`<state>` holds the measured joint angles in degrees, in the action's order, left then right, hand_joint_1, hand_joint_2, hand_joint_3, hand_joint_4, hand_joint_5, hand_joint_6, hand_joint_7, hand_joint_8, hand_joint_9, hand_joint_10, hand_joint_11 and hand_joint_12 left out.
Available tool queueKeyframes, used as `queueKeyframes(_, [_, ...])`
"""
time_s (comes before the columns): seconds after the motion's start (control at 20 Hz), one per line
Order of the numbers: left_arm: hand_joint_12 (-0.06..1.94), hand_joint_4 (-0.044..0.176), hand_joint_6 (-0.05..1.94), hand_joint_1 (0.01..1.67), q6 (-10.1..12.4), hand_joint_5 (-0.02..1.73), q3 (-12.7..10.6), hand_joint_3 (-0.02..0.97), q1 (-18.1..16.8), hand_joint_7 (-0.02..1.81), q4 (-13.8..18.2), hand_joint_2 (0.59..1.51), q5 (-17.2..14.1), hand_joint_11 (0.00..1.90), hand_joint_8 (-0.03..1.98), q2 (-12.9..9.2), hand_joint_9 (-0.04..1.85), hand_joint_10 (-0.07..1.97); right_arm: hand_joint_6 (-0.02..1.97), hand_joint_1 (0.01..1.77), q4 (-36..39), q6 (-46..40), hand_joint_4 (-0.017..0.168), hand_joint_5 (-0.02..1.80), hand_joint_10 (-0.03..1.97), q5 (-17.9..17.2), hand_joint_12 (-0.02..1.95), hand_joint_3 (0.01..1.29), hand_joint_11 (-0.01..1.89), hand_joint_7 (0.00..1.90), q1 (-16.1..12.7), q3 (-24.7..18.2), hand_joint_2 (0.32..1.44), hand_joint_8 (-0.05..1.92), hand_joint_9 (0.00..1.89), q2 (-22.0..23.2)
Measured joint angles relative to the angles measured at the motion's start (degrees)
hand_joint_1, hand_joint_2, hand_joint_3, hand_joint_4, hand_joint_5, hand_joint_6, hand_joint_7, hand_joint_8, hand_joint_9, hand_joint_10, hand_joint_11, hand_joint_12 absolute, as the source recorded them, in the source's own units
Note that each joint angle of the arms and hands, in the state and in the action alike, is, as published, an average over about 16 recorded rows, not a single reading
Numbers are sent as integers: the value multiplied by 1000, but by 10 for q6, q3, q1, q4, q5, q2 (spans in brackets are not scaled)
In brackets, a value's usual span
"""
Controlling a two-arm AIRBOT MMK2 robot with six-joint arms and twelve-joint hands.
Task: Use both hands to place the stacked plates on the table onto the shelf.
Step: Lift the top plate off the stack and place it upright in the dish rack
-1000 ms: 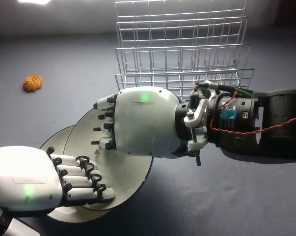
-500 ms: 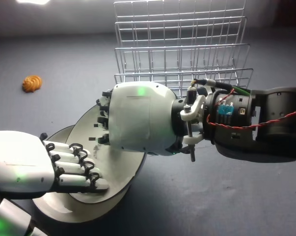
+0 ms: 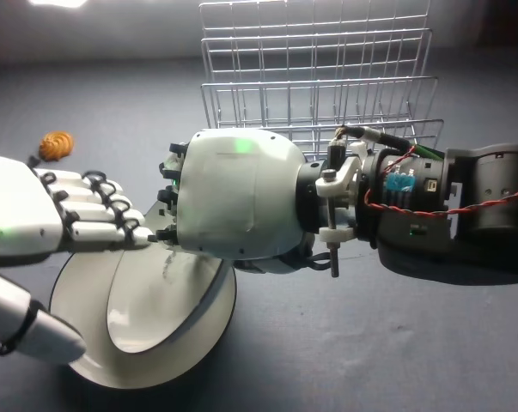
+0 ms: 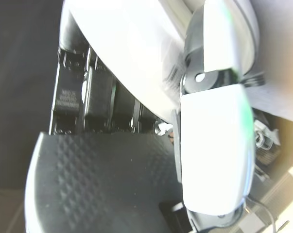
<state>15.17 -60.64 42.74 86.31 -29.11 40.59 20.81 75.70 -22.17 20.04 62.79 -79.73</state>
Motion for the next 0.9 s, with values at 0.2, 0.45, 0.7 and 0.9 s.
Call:
queueKeyframes(0.2, [2,1,12,19,0,32,-21,16,-16,16,0,1093,12,15,17,-6,20,9,924,1214,-20,-1,7,857,860,-1,1288,12,776,965,-10,-26,997,1084,1009,17])
queueKeyframes(0.45, [2,2,11,19,-1,34,-44,16,-27,18,0,1108,25,15,17,-12,17,9,1057,1256,-46,1,4,838,1059,-3,1328,12,742,921,-20,-60,1022,1165,943,44])
queueKeyframes(0.7, [2,2,11,19,-2,31,-67,16,-32,18,0,1118,37,15,16,-16,17,9,1065,1283,-67,2,-1,846,1114,-5,1307,12,770,925,-32,-93,1027,1146,947,76])
queueKeyframes(0.9, [2,2,11,19,-3,29,-83,16,-34,18,0,1118,42,15,16,-18,17,9,1049,1284,-81,-8,-1,860,1079,-3,1302,12,793,943,-51,-114,1026,1102,967,107])
